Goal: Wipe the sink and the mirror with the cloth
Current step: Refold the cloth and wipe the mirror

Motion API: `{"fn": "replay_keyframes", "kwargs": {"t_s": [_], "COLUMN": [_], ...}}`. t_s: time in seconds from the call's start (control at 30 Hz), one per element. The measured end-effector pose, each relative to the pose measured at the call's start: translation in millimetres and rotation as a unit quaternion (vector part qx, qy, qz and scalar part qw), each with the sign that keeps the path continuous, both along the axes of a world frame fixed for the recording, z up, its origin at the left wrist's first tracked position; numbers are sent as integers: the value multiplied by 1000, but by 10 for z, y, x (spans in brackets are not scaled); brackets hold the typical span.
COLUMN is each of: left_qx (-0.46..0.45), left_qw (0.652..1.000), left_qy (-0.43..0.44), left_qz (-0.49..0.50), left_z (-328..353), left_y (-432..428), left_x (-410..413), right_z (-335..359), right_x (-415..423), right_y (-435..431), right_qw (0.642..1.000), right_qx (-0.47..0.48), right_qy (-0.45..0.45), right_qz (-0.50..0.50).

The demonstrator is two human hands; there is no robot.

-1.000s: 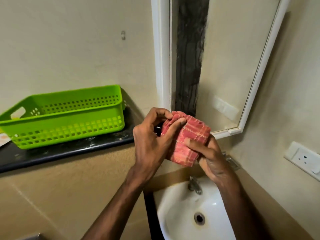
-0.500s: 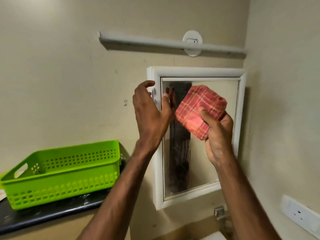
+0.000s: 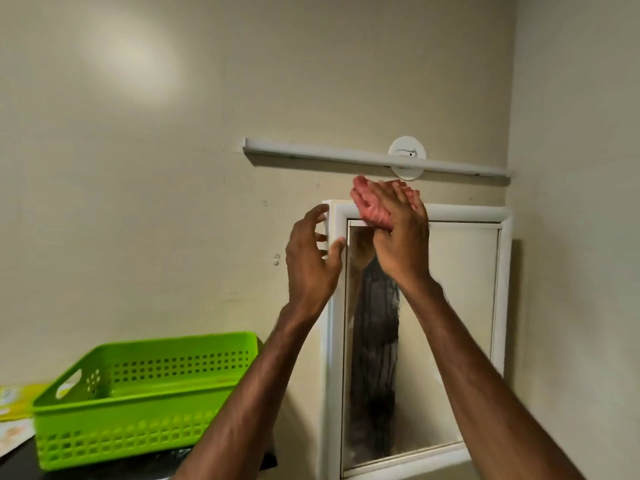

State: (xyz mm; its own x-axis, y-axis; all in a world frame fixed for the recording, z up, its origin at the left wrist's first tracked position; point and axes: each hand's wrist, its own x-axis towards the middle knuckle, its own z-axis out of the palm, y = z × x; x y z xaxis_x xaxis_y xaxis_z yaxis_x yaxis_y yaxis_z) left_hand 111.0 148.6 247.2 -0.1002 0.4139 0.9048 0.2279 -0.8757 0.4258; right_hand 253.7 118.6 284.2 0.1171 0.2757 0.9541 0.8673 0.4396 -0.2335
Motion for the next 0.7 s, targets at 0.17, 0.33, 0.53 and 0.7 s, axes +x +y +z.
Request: {"fn": "replay_keyframes", "kwargs": {"t_s": [0.17,0.33,0.53,0.7], "left_qx": [5,12,7,12], "left_qw": [1000,1000,1000,999], "left_qy": [-5,-17,4,37], "left_qz": [-6,-21,-19,-4], "left_z": [44,17,-76,-18], "left_y": [29,91,167,108], "left_x": [-70,-79,-113,-105], "right_z": [-144,-286,-627,-715], "right_x": [-84,-158,30,578], "right_y": [129,217,335,360], "right_qw": [999,991,978,984], "right_qx": [0,24,25,35], "right_qy": [-41,-105,-163,-146], "right_qz": [19,82,130,99]}}
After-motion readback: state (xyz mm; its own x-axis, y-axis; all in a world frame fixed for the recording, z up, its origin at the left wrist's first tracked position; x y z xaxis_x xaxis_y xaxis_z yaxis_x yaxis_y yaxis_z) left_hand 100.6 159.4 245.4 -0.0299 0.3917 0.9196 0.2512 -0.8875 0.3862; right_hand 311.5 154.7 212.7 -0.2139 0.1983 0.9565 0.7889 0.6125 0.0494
